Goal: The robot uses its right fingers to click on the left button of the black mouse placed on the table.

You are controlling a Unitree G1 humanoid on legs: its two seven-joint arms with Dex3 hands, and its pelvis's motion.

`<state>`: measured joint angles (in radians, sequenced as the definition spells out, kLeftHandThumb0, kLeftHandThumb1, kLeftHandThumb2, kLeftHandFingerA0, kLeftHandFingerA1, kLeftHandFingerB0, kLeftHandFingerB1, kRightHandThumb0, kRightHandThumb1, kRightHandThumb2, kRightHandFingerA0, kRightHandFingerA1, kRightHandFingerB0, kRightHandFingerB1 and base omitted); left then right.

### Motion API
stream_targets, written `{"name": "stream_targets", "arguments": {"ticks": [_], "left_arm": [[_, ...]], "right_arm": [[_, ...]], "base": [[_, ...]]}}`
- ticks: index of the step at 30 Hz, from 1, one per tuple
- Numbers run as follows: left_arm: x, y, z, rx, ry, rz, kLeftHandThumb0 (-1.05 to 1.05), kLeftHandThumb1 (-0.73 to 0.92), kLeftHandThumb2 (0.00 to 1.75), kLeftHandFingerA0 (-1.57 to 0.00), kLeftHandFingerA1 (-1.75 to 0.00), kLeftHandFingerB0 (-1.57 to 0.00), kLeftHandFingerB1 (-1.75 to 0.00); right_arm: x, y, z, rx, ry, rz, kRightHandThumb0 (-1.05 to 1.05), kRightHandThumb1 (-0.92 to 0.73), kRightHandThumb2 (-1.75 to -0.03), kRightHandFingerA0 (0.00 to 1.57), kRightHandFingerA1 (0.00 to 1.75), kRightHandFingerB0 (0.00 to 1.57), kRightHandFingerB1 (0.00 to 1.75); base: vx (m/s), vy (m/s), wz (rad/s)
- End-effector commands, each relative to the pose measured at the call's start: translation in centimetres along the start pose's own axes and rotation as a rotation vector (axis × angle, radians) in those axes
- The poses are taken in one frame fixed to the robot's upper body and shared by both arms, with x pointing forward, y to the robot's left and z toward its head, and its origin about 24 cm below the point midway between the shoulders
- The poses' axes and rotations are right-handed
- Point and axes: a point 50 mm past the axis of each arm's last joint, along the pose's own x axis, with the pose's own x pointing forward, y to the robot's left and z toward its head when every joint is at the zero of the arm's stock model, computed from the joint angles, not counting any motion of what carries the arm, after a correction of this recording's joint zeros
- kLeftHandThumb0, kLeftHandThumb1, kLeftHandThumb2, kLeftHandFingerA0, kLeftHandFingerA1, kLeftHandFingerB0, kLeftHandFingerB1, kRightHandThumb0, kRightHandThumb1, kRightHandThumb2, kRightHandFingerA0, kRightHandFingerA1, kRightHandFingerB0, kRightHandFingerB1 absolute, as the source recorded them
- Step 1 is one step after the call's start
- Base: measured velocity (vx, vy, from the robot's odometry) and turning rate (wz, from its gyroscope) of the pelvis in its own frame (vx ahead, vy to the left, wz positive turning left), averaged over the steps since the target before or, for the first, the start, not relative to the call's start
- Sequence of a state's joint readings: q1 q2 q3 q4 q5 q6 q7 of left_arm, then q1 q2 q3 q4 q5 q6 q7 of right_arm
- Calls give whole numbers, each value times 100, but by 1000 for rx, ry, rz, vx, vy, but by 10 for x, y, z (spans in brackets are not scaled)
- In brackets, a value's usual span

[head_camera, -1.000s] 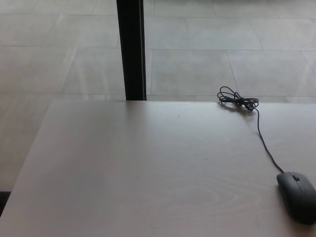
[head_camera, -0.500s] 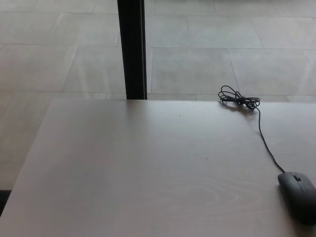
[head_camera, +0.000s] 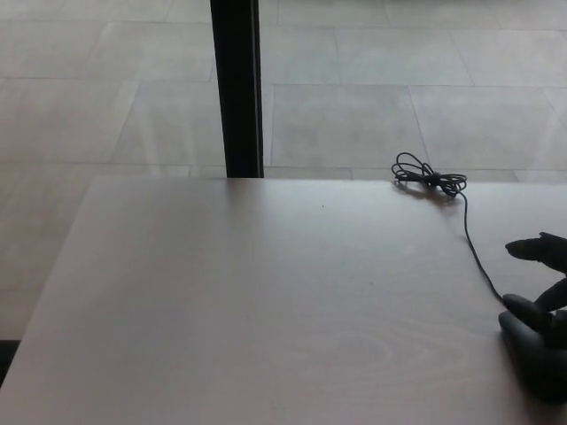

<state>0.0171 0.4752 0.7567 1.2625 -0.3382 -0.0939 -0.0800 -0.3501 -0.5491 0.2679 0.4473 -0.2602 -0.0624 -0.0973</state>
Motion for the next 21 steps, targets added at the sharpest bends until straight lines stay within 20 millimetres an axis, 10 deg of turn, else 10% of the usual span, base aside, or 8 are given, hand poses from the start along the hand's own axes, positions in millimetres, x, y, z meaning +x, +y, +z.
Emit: {"name": "stream_targets", "arguments": {"ticks": [1,7,9,10,14,17,18,21], "left_arm": [[1,6,13,-7,-35,8,-84,92,71,-68,-55,-54,-48],[1,6,13,-5,-37,13,-84,92,70,-72,-57,-56,-49],[1,6,12,-13,-36,10,-84,92,70,-70,-55,-53,-48],[1,6,13,-12,-37,11,-89,76,88,-67,-61,-51,-54],[1,6,15,-22,-45,1,-83,92,71,-67,-59,-52,-50],[1,6,15,-24,-44,1,-89,77,87,-67,-62,-51,-54],[2,5,15,-15,-41,8,-89,76,87,-67,-61,-53,-54],[2,4,15,-10,-50,5,-84,92,70,-71,-60,-58,-51]], "right_arm": [[-9,1,-9,-386,-111,65,-63,-81,-64,46,45,41,37],[-12,4,-8,-516,-167,83,-65,-80,-64,44,48,41,37],[-12,5,-6,-552,-184,107,-71,-69,-103,36,58,31,49],[-13,5,-6,-559,-192,102,-65,-79,-64,43,49,41,36],[-13,6,0,-593,-237,92,-72,-70,-107,38,60,30,49],[-14,7,2,-604,-251,85,-67,-81,-65,43,51,40,36],[-15,8,2,-605,-251,93,-72,-71,-107,39,60,30,49],[-17,14,0,-601,-266,96,-66,-66,-107,37,61,30,50]], "base": [[0,0,0],[0,0,0],[0,0,0],[0,0,0],[0,0,0],[0,0,0],[0,0,0],[0,0,0]]}}
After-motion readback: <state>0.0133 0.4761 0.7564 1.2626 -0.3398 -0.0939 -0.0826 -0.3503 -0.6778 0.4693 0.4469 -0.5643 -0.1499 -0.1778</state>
